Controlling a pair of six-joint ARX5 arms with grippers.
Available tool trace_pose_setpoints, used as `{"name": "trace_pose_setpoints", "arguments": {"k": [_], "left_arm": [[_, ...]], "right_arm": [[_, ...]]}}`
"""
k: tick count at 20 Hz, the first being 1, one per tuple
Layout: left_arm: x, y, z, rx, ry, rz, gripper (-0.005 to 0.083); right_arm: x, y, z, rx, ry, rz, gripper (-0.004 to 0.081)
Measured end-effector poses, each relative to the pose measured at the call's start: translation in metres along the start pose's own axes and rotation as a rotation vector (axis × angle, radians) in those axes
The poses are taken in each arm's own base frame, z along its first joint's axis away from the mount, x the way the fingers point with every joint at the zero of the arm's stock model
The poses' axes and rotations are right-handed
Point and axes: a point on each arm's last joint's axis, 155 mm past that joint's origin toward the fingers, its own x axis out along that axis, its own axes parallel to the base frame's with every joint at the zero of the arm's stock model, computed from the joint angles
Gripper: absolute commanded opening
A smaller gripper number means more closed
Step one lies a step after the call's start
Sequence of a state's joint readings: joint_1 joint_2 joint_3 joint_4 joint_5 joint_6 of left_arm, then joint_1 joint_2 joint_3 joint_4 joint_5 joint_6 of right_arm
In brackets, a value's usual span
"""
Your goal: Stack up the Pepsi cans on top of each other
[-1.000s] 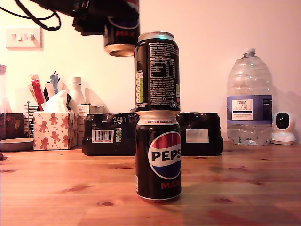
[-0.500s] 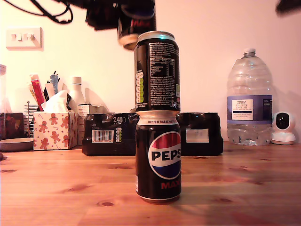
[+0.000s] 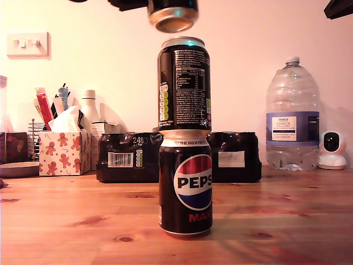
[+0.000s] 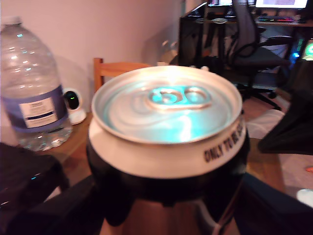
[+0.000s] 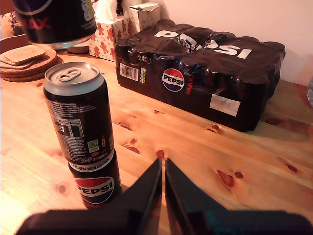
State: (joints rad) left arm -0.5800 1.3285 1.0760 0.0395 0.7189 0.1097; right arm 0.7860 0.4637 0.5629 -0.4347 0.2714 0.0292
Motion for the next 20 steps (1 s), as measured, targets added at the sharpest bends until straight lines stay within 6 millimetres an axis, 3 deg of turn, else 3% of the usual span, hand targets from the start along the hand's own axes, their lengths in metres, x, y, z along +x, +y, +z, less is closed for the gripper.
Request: {"name": "trace_pose_setpoints", "arguments": {"k": [10,20], "left_arm": [[0.001,-0.005,-0.020,-0.064,0.074,-0.013,0.0302],[0.009,-0.009,-0.018,-0.010,0.075,0.020,0.0302]], "right_arm": [[0.000,0.000,0.000,0.000,0.000,0.000,-0.0010],[0.000,0.000,0.000,0.000,0.000,0.000,-0.0010]]}}
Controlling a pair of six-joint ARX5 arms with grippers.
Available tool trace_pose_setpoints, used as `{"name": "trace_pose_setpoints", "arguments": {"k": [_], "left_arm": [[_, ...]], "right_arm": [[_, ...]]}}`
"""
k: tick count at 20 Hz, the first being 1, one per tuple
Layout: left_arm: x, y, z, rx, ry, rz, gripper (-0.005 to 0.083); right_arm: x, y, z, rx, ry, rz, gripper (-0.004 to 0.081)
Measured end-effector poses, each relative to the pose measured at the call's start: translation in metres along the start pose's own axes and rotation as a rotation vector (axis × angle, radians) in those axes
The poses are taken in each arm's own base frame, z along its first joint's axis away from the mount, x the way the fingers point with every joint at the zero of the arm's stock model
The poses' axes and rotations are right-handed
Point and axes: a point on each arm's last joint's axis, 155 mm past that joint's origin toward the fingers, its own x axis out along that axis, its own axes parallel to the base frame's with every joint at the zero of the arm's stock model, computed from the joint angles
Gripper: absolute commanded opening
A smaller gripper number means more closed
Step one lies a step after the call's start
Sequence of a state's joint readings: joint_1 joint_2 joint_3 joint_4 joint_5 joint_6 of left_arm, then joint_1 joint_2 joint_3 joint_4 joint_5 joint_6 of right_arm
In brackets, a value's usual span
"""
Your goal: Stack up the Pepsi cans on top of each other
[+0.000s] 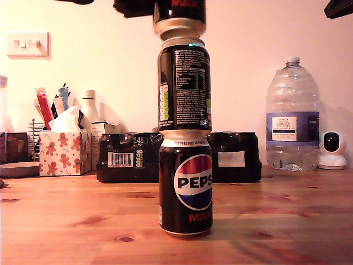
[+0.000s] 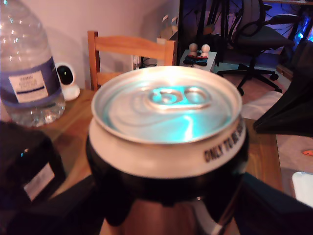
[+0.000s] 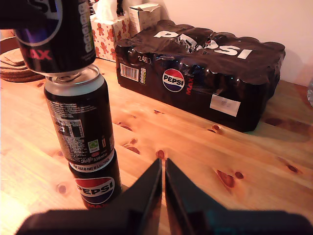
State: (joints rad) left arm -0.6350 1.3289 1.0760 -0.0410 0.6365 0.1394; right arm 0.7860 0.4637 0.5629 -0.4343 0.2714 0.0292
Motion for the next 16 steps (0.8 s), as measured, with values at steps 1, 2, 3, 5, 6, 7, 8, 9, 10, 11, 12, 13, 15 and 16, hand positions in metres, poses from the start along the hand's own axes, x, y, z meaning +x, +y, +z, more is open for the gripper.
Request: {"name": "trace_pose_setpoints", "arguments": {"k": [1,2,3,5,6,7,8,9,10,11,12,13,15,16], "left_arm": [[0.000,0.000,0.001,0.004,-0.005,0.000,0.0302],[0.000,0.000,0.002,0.007,-0.008,0.001,0.0302],[0.000,0.000,0.003,0.009,-0.009,0.001,0.0302],[0.000,0.001,0.005,0.019,-0.024,0.003,0.0302],[0.001,0.001,0.005,0.026,-0.033,0.005,0.0302],[0.001,0.001,0.003,0.028,-0.035,0.005,0.0302],[0.002,0.001,0.000,0.024,-0.032,0.004,0.0302],[0.002,0.001,-0.004,0.020,-0.026,0.003,0.0302],[0.003,0.001,-0.006,0.017,-0.023,0.002,0.0302],[0.003,0.001,-0.007,0.016,-0.021,0.002,0.0302],[0.003,0.001,-0.007,0.016,-0.021,0.002,0.0302],[0.003,0.001,-0.007,0.016,-0.022,0.002,0.0302],[0.003,0.001,-0.007,0.016,-0.022,0.002,0.0302],[0.003,0.001,-0.007,0.016,-0.022,0.002,0.0302]], "right_arm": [[0.000,0.000,0.000,0.000,0.000,0.000,-0.0010],[0.000,0.000,0.000,0.000,0.000,0.000,-0.0010],[0.000,0.000,0.000,0.000,0.000,0.000,-0.0010],[0.000,0.000,0.000,0.000,0.000,0.000,-0.0010],[0.000,0.000,0.000,0.000,0.000,0.000,-0.0010],[0.000,0.000,0.000,-0.001,0.000,0.000,-0.0010],[0.000,0.000,0.000,-0.001,0.000,0.000,-0.0010],[0.000,0.000,0.000,-0.001,0.000,0.000,-0.0010],[0.000,0.000,0.000,-0.001,0.000,0.000,-0.0010],[0.000,0.000,0.000,-0.001,0.000,0.000,-0.0010],[0.000,0.000,0.000,-0.001,0.000,0.000,-0.0010],[0.000,0.000,0.000,-0.001,0.000,0.000,-0.0010],[0.000,0.000,0.000,-0.001,0.000,0.000,-0.0010],[0.000,0.000,0.000,-0.001,0.000,0.000,-0.0010]]}}
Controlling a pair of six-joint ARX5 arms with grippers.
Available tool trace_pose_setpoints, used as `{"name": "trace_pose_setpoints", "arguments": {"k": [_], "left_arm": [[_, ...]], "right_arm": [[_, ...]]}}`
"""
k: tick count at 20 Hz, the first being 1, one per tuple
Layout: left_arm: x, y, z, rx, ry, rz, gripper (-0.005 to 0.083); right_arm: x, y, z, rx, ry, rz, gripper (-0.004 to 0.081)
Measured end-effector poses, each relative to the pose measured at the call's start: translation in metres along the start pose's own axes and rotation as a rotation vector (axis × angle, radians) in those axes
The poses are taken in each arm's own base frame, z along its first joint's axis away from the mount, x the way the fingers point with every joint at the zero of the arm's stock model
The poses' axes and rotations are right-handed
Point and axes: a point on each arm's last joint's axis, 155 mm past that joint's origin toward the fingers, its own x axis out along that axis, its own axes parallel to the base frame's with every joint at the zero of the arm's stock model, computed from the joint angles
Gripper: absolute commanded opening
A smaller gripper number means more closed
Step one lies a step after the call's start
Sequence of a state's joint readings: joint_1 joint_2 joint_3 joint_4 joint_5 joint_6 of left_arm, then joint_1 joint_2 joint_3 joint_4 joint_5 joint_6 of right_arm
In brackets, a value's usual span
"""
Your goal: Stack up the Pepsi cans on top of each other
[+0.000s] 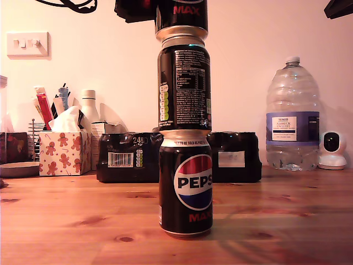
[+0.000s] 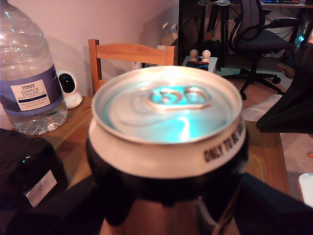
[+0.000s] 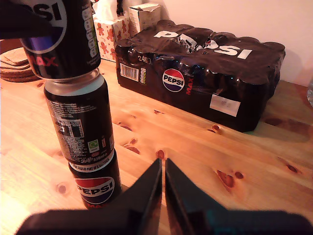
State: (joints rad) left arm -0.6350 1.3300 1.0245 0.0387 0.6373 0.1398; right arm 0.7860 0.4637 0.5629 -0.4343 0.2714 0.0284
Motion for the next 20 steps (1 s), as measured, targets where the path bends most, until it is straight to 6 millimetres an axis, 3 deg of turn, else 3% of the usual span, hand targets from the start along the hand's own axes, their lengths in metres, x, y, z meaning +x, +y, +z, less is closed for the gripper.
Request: {"name": "trace_pose_setpoints", "arguments": {"k": [20], "left_arm": [[0.0018,0.0018,0.0030,0.013,-0.019,0.003,0.0302]], "right_arm": [[0.0000,0.0001,0.0000,0.000,0.000,0.000,-0.0010]]}}
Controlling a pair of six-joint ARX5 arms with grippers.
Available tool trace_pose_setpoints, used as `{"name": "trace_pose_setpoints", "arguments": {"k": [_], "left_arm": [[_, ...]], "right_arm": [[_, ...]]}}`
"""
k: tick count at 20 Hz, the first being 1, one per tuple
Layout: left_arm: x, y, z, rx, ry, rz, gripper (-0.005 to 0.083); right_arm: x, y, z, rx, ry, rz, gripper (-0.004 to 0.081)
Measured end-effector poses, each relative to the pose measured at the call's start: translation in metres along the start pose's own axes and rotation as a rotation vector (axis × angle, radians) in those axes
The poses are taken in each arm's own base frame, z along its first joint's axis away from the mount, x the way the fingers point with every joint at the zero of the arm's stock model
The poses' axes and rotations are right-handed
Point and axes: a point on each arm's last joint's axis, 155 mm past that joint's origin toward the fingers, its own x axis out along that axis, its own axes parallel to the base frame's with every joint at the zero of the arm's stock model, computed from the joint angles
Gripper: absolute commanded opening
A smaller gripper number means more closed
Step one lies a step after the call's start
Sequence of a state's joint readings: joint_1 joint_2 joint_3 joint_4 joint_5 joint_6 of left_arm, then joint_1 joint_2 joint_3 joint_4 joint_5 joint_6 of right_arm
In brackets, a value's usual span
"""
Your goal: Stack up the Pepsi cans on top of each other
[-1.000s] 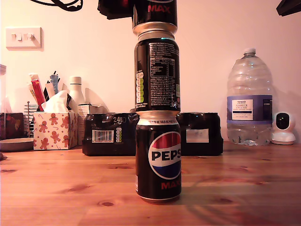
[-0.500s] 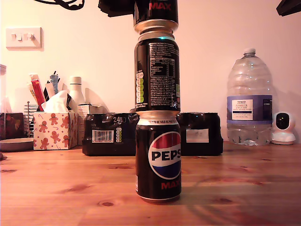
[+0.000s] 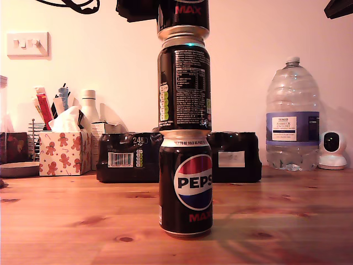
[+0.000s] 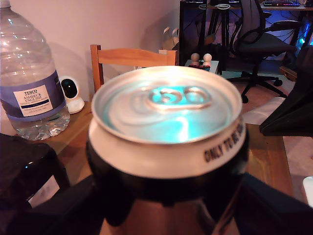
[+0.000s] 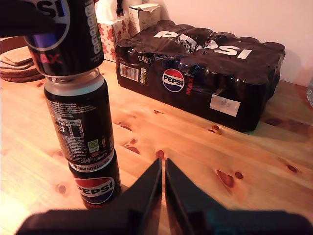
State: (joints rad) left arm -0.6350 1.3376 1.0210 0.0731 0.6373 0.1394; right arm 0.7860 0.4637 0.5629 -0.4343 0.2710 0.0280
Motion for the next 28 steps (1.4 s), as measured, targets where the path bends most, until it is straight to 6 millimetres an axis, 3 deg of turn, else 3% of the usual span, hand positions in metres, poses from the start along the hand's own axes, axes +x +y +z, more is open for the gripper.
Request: {"name": "trace_pose_setpoints", "arguments": {"k": [23,24,25,27,28], "left_arm": [[0.0008,-0.0013,-0.0084,-0.008,0.006,-0.005,0.0305],[0.0008,-0.0013,-0.0084,-0.009,0.006,-0.005,0.0336],[0.0008,-0.0013,-0.0084,-0.009,0.006,-0.005,0.0463],[0.0008,-0.0013,-0.0084,-0.009,0.006,-0.005,0.0795],[0.0008,-0.0007,-0.0085,-0.009,0.007,-0.001,0.0783]], "right_arm": [[0.0000,0.0000,0.0000,0.000,0.000,0.000,-0.0010],[0.0000,-0.0001,0.0000,0.000,0.000,0.000,-0.0010],[0.0000,-0.0001,0.0000,0.000,0.000,0.000,-0.0010],[0.0000,0.0000,0.0000,0.000,0.000,0.000,-0.0010],[0.0000,-0.0001,0.0000,0.000,0.000,0.000,-0.0010]]}}
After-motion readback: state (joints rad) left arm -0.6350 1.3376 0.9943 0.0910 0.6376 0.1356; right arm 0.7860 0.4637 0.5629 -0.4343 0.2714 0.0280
